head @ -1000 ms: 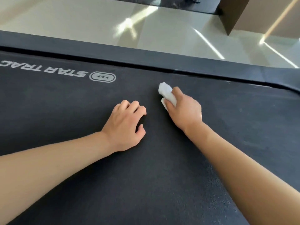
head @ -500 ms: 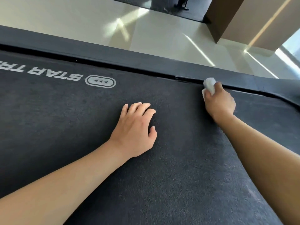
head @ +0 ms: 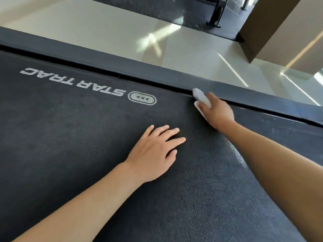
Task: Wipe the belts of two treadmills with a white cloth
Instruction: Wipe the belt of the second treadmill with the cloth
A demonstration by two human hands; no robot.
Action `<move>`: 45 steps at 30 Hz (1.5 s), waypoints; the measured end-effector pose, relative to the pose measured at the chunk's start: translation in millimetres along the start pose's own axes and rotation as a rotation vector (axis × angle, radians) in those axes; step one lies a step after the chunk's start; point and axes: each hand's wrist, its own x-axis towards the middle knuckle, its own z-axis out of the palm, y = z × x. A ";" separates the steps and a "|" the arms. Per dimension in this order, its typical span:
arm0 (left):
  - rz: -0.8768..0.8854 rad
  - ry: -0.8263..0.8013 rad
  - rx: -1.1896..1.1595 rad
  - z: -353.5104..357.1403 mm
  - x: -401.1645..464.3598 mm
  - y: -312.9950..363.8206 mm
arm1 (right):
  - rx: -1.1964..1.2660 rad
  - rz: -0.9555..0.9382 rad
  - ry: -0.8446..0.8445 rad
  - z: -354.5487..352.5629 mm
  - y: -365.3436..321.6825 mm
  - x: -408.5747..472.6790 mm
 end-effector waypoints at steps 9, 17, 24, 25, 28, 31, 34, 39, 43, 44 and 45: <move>-0.025 0.014 0.013 -1.3 -10.1 -7.2 | -0.067 0.289 0.131 -9.6 41.7 -43.1; -0.010 0.009 -0.042 -6.3 -8.9 -10.1 | 0.065 -0.144 -0.033 -0.2 -70.9 -114.7; -0.012 0.056 -0.082 -4.6 -12.9 -10.0 | -0.090 0.278 0.016 -32.3 55.2 -98.6; -0.012 0.068 -0.075 -3.7 -12.9 -9.6 | -0.094 0.397 0.073 -36.0 75.7 -105.5; -0.009 0.058 -0.075 -3.1 -10.1 -8.8 | -0.141 0.527 0.171 -33.1 95.0 -133.8; -0.023 0.045 -0.040 -3.7 -12.9 -2.2 | -0.077 0.240 0.102 -30.9 54.3 -177.5; -0.019 0.031 -0.010 -4.7 -14.2 2.9 | 0.029 -0.187 -0.093 -39.0 9.8 -244.8; -0.003 -0.035 0.057 -10.6 -15.2 10.6 | 0.099 -0.911 -0.322 -39.6 28.7 -256.2; 0.017 -0.121 0.108 -10.3 -19.1 32.9 | 0.018 -0.379 -0.024 -35.9 93.6 -157.3; 0.025 -0.145 0.117 -10.1 -17.0 40.9 | -0.003 -0.193 0.039 -37.8 117.1 -133.4; 0.044 -0.175 0.130 -9.7 -13.0 49.7 | -0.005 -0.020 0.091 -41.2 137.7 -115.0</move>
